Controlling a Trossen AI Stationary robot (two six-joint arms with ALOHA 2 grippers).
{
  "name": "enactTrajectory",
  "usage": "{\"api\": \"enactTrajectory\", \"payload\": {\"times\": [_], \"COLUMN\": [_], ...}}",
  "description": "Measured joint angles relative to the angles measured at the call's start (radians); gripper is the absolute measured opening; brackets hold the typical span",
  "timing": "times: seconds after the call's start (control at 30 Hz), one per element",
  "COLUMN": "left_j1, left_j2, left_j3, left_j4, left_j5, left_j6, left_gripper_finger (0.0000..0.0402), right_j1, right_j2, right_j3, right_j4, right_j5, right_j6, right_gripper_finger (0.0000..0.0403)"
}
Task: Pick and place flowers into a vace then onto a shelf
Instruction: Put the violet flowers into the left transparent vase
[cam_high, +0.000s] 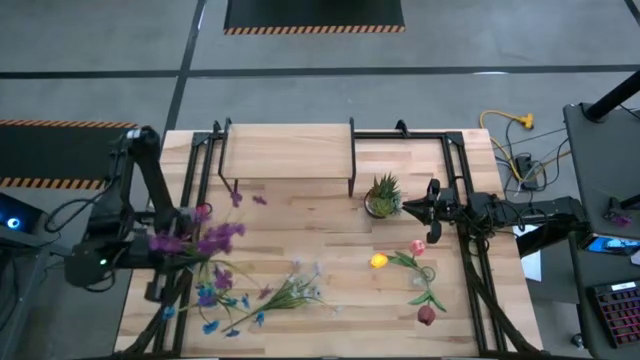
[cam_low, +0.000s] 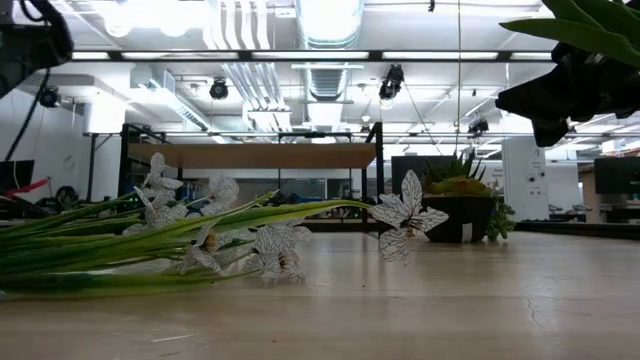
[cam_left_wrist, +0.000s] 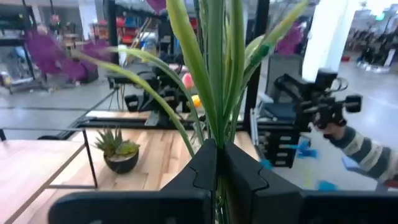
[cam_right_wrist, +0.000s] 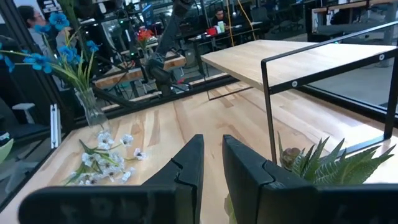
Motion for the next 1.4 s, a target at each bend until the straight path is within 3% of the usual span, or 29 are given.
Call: {"api": "enactTrajectory", "payload": {"times": [0.13, 0.27, 0.57, 1.4], "left_j1": [-0.134, -0.205, -0.205, -0.097], "left_j2": [0.033, 0.097, 0.273, 0.412], "left_j3": [-0.016, -0.008, 0.050, 0.022], "left_j4": [0.062, 0.071, 0.080, 0.049], "left_j5": [-0.133, -0.152, -0.153, -0.152], "left_j6": [0.000, 0.000, 0.016, -0.052], "left_gripper_finger": [0.0000, 0.0000, 0.0000, 0.0000], "right_j1": [0.000, 0.000, 0.000, 0.000], "right_j2": [0.000, 0.000, 0.000, 0.001], "right_j3": [0.000, 0.000, 0.000, 0.000], "right_j4": [0.000, 0.000, 0.000, 0.000], "right_j5": [0.000, 0.000, 0.000, -0.001], "right_j6": [-0.001, -0.003, -0.003, -0.004], "right_gripper_finger": [0.0052, 0.0052, 0.0052, 0.0052]}}
